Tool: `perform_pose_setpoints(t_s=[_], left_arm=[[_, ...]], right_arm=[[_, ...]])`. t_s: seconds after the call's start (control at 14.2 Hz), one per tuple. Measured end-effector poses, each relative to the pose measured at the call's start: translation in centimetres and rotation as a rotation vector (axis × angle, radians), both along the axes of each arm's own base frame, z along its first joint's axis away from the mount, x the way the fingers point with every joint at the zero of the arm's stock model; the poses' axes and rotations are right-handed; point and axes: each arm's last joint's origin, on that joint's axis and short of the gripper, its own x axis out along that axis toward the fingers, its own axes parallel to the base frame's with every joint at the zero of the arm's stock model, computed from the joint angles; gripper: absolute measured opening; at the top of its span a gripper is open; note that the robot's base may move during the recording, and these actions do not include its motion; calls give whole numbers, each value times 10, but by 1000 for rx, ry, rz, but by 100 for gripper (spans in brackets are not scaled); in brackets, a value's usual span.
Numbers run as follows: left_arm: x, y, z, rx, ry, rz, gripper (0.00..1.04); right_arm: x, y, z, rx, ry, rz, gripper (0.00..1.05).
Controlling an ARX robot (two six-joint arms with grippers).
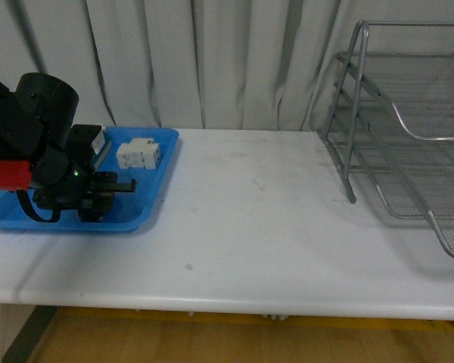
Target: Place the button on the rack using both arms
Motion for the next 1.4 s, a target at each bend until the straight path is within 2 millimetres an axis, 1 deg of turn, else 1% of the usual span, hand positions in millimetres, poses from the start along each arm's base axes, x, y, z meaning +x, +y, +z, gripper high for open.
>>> perform_pose_setpoints(t_s=[0.07,0.14,0.28,0.35,0.42,0.49,0.63,0.77,0.84,0.91,0.98,1.05,1.12,1.26,1.4], left_arm=[[-3,0,8,-1,-12,0,36],[-7,0,24,-6,-39,-4,36],[-25,-5,76,-10,-161,-45,36],[-40,-9,102,-25,-214,-71,36],[-60,-14,124,-38,-253,-96,36],[-79,-18,137,-47,-274,-113,36],[-124,-21,156,-59,-290,-142,36],[-171,-22,177,-70,-345,-141,36],[-191,-24,183,-79,-368,-138,36],[-210,-29,182,-92,-369,-152,36],[-221,-32,177,-81,-360,-157,36],[-227,-32,170,-90,-340,-157,36],[-228,-28,165,-80,-328,-125,36],[-230,-28,162,-75,-322,-112,36],[-231,-32,161,-72,-320,-125,36]], right_arm=[[0,0,0,0,0,0,98],[0,0,0,0,0,0,98],[0,0,0,0,0,0,98],[0,0,0,0,0,0,98],[0,0,0,0,0,0,98],[0,0,0,0,0,0,98],[0,0,0,0,0,0,98],[0,0,0,0,0,0,98],[0,0,0,0,0,0,98],[0,0,0,0,0,0,98],[0,0,0,0,0,0,98],[0,0,0,0,0,0,98],[0,0,0,0,0,0,98],[0,0,0,0,0,0,98],[0,0,0,0,0,0,98]])
